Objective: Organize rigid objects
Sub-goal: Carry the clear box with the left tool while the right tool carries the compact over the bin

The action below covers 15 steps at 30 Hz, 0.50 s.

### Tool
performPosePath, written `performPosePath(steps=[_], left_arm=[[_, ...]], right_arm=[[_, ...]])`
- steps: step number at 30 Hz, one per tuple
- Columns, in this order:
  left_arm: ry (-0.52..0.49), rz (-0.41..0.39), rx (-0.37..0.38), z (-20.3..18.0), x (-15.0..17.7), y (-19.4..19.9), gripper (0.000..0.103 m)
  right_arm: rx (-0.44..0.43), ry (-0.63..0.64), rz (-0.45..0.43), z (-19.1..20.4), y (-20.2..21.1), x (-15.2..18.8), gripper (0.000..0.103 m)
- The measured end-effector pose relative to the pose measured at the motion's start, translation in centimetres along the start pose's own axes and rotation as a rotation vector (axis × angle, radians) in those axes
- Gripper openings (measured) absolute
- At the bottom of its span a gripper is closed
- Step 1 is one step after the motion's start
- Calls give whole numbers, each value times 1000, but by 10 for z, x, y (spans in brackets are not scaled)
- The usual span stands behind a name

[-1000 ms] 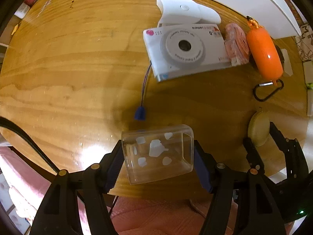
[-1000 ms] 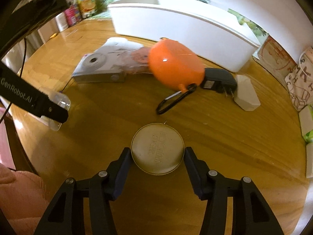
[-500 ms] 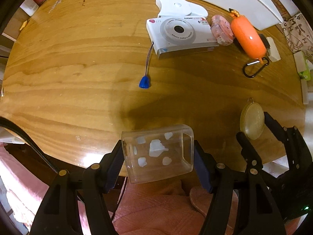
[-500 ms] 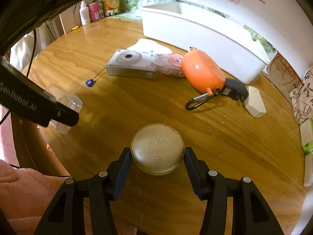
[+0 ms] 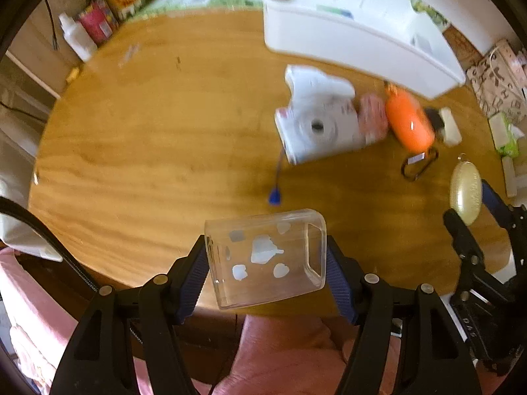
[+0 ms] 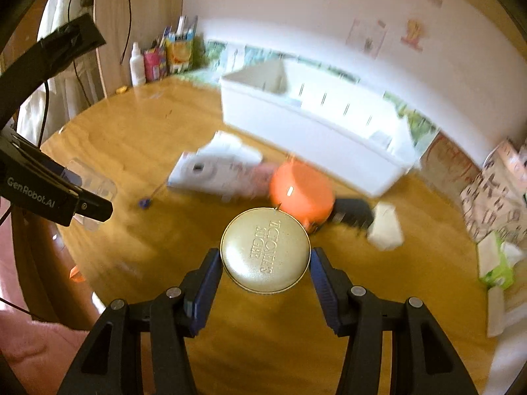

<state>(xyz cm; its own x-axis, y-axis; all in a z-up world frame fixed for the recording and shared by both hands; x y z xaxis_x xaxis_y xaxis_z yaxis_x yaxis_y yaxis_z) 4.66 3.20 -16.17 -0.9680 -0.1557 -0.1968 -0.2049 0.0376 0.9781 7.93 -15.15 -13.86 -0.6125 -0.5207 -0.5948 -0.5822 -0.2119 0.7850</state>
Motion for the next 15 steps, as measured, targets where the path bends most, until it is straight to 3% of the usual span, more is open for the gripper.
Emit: performPosePath(steps=[6, 15], left_arm=[[-9, -85, -23, -9, -36, 24, 70], [-64, -213, -39, -25, -116, 49, 70]], right_arm=[[17, 28, -92, -12, 11, -29, 55], [25, 40, -184, -27, 12, -71, 55]])
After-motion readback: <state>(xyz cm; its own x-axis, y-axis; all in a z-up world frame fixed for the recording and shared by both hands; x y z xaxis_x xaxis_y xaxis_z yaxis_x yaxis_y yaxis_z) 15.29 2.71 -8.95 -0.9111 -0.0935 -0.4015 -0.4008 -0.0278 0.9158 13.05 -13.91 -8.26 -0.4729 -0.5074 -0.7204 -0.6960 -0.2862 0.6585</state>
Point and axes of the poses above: each gripper's, at about its wrist camera, not at the fingertips, and y roughly against the way its jaws point, z to its left, x to its underside, the point moved 2 cm from there along -y, roughly the way its jaws point, and after that the axes turned 1 degree about -z, right-handed, at the moved point
